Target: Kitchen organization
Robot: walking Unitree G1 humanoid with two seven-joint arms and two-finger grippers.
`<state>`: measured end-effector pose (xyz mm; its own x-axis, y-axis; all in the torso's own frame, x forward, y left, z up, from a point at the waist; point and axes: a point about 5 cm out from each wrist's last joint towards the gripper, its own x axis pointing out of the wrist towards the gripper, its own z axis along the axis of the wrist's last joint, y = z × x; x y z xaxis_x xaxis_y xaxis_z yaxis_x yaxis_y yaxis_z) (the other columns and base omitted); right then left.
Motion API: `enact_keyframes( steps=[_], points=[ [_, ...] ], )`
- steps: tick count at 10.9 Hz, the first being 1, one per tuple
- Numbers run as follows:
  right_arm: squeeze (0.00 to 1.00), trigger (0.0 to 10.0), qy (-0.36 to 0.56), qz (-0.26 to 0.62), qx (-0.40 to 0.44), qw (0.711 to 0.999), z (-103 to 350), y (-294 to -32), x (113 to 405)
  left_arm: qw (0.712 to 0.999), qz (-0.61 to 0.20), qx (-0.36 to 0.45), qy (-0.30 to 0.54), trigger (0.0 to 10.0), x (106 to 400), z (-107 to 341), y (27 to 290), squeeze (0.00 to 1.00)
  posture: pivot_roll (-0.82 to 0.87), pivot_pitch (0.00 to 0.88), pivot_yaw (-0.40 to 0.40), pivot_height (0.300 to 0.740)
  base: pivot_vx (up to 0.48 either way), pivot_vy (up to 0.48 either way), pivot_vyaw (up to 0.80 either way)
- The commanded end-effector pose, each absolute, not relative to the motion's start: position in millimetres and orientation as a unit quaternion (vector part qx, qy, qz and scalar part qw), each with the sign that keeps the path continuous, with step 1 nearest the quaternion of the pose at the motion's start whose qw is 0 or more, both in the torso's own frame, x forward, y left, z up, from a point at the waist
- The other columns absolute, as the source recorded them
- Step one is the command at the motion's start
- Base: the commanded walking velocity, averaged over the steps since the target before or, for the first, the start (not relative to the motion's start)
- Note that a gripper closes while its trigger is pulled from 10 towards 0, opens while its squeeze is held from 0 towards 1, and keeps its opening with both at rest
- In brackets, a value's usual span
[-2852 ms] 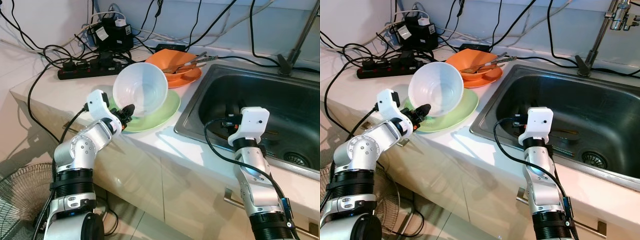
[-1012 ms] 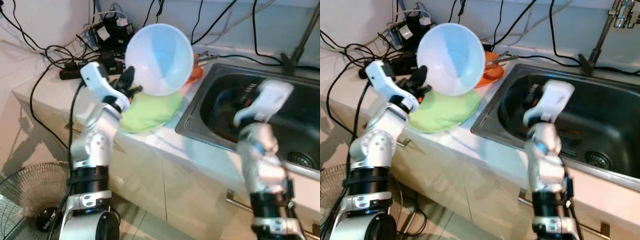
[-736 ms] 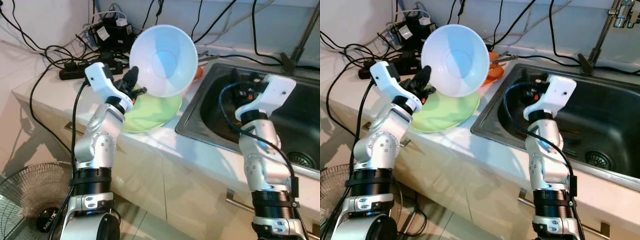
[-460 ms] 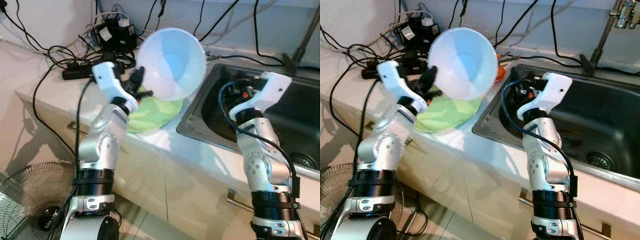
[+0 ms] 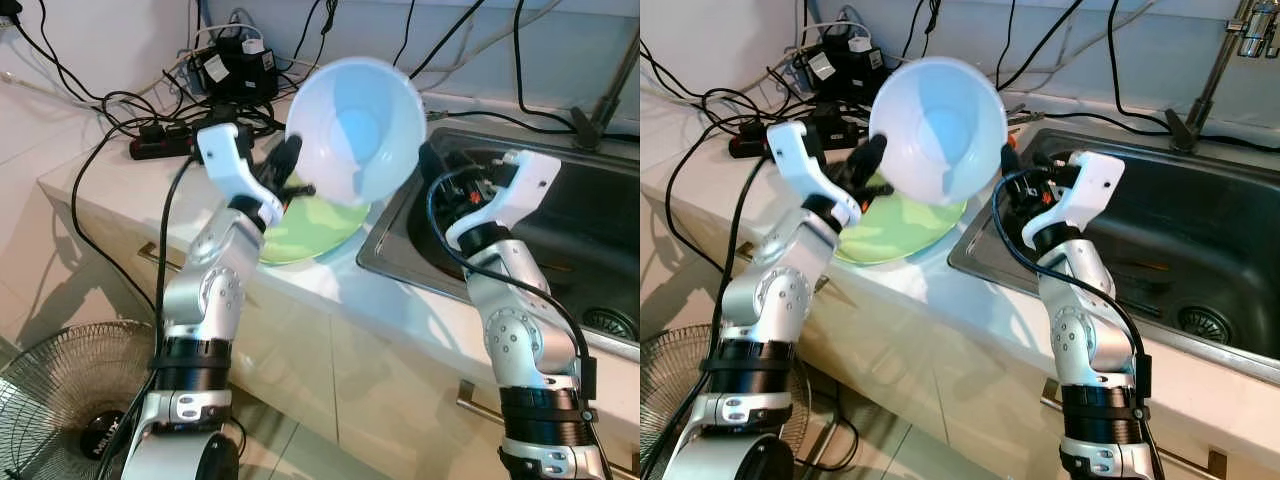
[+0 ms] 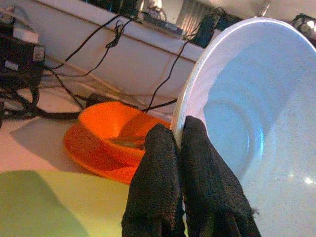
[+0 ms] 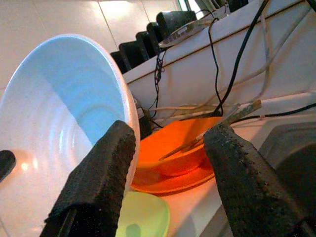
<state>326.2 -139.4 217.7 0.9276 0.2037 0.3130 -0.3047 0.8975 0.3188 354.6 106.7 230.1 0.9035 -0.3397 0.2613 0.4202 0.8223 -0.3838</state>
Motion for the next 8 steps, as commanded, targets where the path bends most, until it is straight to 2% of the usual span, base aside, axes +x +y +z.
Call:
enact_keyframes(
  steps=[1, 7, 8],
  points=[
    [0.0, 10.0, -0.13, 0.147, 0.189, 0.962, 217, -133, 326, 0.948, -0.213, -0.211, -0.111, 10.0, 353, 238, 104, 0.0, 0.05, 0.0, 0.111, 0.74, 0.0, 0.0, 0.0],
    [0.0, 10.0, -0.115, 0.152, 0.197, 0.962, 208, -129, 323, 0.941, -0.237, -0.218, -0.104, 10.0, 348, 235, 95, 0.0, 0.05, 0.0, 0.115, 0.74, 0.0, 0.0, 0.0],
    [0.0, 0.6, -0.115, 0.148, 0.198, 0.962, 207, -129, 324, 0.941, -0.239, -0.218, -0.103, 10.0, 348, 235, 94, 0.0, 0.05, 0.0, 0.114, 0.74, 0.0, 0.0, 0.0]
  ],
)
